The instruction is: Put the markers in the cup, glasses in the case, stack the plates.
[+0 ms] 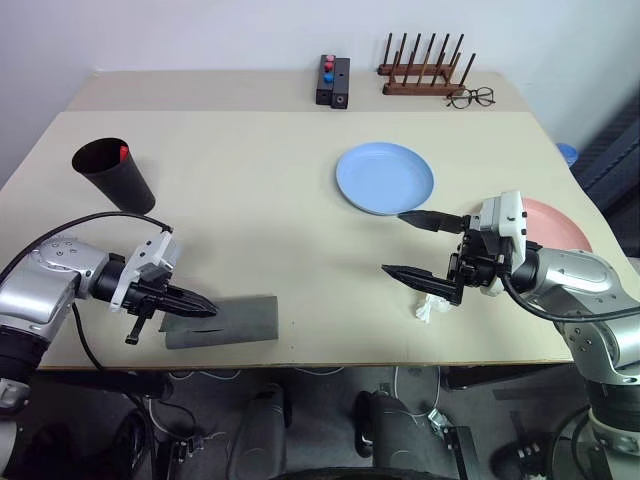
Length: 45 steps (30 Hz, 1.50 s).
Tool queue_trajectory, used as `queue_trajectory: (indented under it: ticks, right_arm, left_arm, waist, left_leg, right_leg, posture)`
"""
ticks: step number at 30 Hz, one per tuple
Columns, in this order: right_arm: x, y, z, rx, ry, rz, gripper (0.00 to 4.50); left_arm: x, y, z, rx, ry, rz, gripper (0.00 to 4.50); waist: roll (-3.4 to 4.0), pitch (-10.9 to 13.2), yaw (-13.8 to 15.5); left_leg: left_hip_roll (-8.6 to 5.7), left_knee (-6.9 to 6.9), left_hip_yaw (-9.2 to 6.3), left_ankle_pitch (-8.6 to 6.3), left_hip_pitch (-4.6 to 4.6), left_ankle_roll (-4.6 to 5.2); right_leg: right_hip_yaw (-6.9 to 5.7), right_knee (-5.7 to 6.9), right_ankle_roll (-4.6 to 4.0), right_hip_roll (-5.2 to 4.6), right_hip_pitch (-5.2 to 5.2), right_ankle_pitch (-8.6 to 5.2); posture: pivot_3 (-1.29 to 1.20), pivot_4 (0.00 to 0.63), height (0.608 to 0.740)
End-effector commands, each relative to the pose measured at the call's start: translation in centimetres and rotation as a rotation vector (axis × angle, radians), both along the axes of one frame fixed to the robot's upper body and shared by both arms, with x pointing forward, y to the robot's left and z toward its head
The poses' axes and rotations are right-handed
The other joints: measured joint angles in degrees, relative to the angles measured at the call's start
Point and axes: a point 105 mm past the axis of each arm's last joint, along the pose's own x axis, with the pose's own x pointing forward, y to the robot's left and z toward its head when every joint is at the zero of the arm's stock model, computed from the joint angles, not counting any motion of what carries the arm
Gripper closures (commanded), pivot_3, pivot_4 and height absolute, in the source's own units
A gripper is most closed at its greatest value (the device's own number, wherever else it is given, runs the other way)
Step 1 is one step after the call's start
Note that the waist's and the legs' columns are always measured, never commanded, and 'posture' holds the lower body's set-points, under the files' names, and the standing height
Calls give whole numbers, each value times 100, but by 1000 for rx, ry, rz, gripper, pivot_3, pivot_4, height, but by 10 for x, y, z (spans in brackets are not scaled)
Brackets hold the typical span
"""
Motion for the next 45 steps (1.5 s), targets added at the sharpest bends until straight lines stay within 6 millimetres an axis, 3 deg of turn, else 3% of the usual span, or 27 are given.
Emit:
queue_trajectory:
  ticks: [1,4,9,13,19,20,23,26,32,36,43,45]
  right_arm:
    - [0,0,10,11,-48,0,0]
    - [2,-3,10,10,-40,-16,0]
    - [10,-18,3,-46,-3,-78,0]
    - [23,-33,-3,-99,35,-168,0]
    - [48,-61,-10,-161,3,-377,0]
    - [52,-67,-12,-177,18,-419,0]
    - [58,-107,-20,-253,92,-595,0]
    - [52,-131,-27,-333,147,-669,0]
    - [37,-153,-58,-485,294,-731,0]
    - [39,-167,-61,-503,316,-810,0]
    - [43,-170,-64,-523,320,-819,0]
    - [42,-171,-67,-529,340,-821,574]
  left_arm:
    - [13,-5,38,-123,-48,59,4477]
    - [22,-11,67,-255,3,123,4477]
    - [42,-12,94,-335,-142,166,4477]
    - [51,-25,112,-427,-246,131,3258]
    - [56,-44,120,-502,-301,89,148]
    - [57,-46,121,-504,-302,86,24]
    - [53,-53,117,-490,-312,47,24]
    - [52,-56,112,-475,-318,29,24]
    - [50,-56,102,-427,-356,-6,24]
    - [51,-53,98,-402,-389,-9,24]
    - [49,-49,95,-396,-397,-2,24]
    - [48,-49,93,-390,-399,-2,0]
  waist:
    - [-1,0,-1]
    - [-1,0,-10]
    - [-1,0,-13]
    - [-6,0,-8]
    - [-6,0,-13]
    - [-6,0,-13]
    - [-6,0,-15]
    - [-6,0,11]
    - [-6,-1,-21]
    - [-6,0,-19]
    - [-6,0,-18]
    - [-6,0,-12]
  left_leg:
    - [0,1,0,0,-1,0]
    - [-1,1,-1,1,-1,1]
    - [-2,1,0,2,3,2]
    - [-2,5,-1,2,1,3]
    - [-3,6,0,2,3,3]
    - [-3,6,0,2,3,3]
    - [-3,7,0,3,2,3]
    - [-4,9,0,3,0,3]
    - [-3,6,-1,3,7,3]
    - [-3,9,1,3,6,3]
    - [-3,9,1,3,6,3]
    - [-3,9,0,3,5,3]
  right_leg:
    - [0,0,0,0,0,0]
    - [0,2,2,1,0,0]
    - [0,6,3,2,4,0]
    - [0,7,-1,3,4,3]
    - [0,9,1,3,7,3]
    - [0,9,2,3,7,4]
    - [0,10,3,4,7,5]
    - [1,9,2,3,7,4]
    - [1,10,1,4,10,3]
    - [3,10,1,3,9,4]
    - [3,8,1,3,10,3]
    - [3,8,1,3,10,3]
  posture:
    - [0,150,740]
    - [0,150,740]
    - [0,150,740]
    - [0,150,740]
    - [0,150,740]
    - [0,150,740]
    - [0,150,740]
    - [0,150,740]
    - [0,150,740]
    - [0,150,740]
    - [0,150,740]
    - [0,150,740]
